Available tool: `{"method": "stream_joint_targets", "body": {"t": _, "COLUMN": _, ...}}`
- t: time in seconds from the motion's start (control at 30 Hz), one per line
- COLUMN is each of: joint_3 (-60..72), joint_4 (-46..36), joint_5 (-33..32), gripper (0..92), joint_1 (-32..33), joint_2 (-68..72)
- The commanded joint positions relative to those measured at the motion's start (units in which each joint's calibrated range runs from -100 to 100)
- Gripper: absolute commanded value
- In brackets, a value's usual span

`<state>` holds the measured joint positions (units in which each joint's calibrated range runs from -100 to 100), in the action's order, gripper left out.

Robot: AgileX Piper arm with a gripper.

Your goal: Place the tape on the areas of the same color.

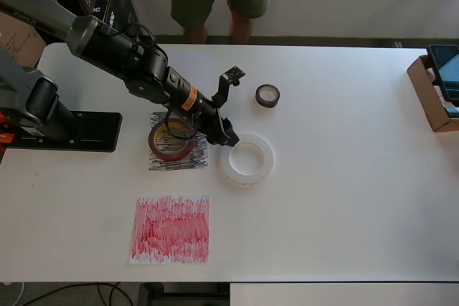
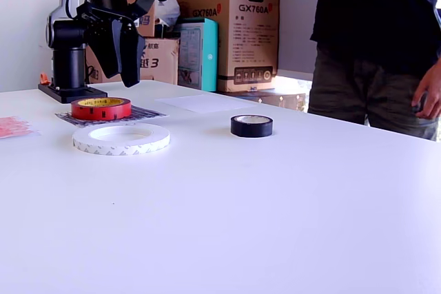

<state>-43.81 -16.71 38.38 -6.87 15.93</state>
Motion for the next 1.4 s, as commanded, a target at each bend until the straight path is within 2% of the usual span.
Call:
{"method": "stream_joint_targets", "body": {"t": 0.0, "joint_3": -0.58, "joint_4": 0.63, "joint_5": 0.17, "gripper": 67.5, "joint_1": -1.49, "joint_2": 0.35}}
{"method": "stream_joint_targets", "body": {"t": 0.17, "joint_3": -1.12, "joint_4": 0.63, "joint_5": 0.74, "gripper": 69.7, "joint_1": -2.28, "joint_2": 0.54}}
{"method": "stream_joint_targets", "body": {"t": 0.37, "joint_3": -0.21, "joint_4": 0.63, "joint_5": 1.23, "gripper": 69.7, "joint_1": 0.01, "joint_2": 0.35}}
{"method": "stream_joint_targets", "body": {"t": 0.47, "joint_3": -0.4, "joint_4": 0.63, "joint_5": 4.51, "gripper": 69.7, "joint_1": 0.88, "joint_2": 0.26}}
{"method": "stream_joint_targets", "body": {"t": 0.57, "joint_3": -0.67, "joint_4": 0.63, "joint_5": 10.16, "gripper": 70.0, "joint_1": 1.2, "joint_2": 0.35}}
{"method": "stream_joint_targets", "body": {"t": 0.77, "joint_3": -1.21, "joint_4": 0.63, "joint_5": 29.48, "gripper": 70.1, "joint_1": 1.2, "joint_2": 0.63}}
{"method": "stream_joint_targets", "body": {"t": 1.07, "joint_3": -0.21, "joint_4": 0.8, "joint_5": 47.9, "gripper": 70.2, "joint_1": 1.2, "joint_2": 2.69}}
{"method": "stream_joint_targets", "body": {"t": 1.17, "joint_3": 0.42, "joint_4": 0.88, "joint_5": 51.17, "gripper": 70.2, "joint_1": 0.8, "joint_2": 3.06}}
{"method": "stream_joint_targets", "body": {"t": 1.37, "joint_3": -0.03, "joint_4": 0.8, "joint_5": 50.84, "gripper": 70.2, "joint_1": 0.64, "joint_2": 4.37}}
